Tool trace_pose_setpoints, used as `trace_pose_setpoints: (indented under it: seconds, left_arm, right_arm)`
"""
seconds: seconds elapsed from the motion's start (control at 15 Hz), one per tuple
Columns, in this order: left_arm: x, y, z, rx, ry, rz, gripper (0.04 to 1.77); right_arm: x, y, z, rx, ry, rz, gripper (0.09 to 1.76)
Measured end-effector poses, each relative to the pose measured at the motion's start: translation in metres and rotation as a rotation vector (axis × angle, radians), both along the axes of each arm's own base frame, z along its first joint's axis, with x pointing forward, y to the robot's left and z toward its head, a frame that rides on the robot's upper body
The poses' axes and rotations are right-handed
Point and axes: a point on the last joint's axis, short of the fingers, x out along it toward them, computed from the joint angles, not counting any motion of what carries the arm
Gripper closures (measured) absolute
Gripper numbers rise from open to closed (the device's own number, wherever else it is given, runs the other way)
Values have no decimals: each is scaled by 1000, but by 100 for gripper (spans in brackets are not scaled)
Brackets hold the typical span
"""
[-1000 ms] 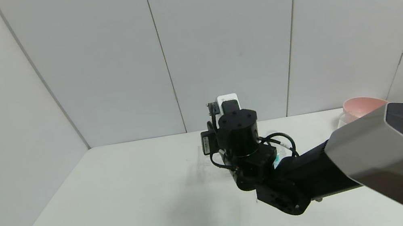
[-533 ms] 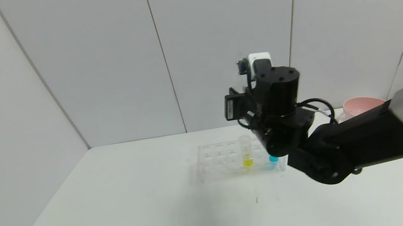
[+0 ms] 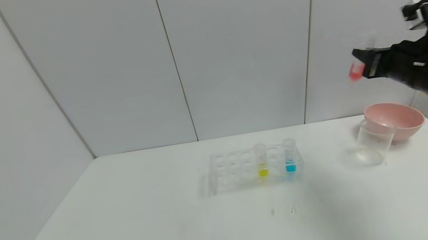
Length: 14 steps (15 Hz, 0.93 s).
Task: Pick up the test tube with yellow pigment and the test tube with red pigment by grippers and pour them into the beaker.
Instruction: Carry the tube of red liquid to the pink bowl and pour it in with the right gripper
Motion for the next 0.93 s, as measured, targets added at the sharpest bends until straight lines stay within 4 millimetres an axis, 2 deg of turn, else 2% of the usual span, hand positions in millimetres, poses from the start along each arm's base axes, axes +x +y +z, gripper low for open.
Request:
trace_pose_setpoints:
  seconds: [0.2,0.33,0.47,0.67,0.93]
  left_arm:
    - [0,0,0,0,0,0,5]
    - [0,0,0,0,0,0,5]
    - [0,0,0,0,0,0,5]
    - [0,0,0,0,0,0,5]
    - [0,0,0,0,0,0,5]
  right_arm:
    - [-9,-86,3,-22,-4,3,134]
    - [-17,-130,-1,-46,-7,65,134]
    - [-20,-163,-6,-114,-43,147,134]
    - [-17,-185,-23,-264,-104,207,134]
    - [-7,-188,-49,-480,-132,291,134]
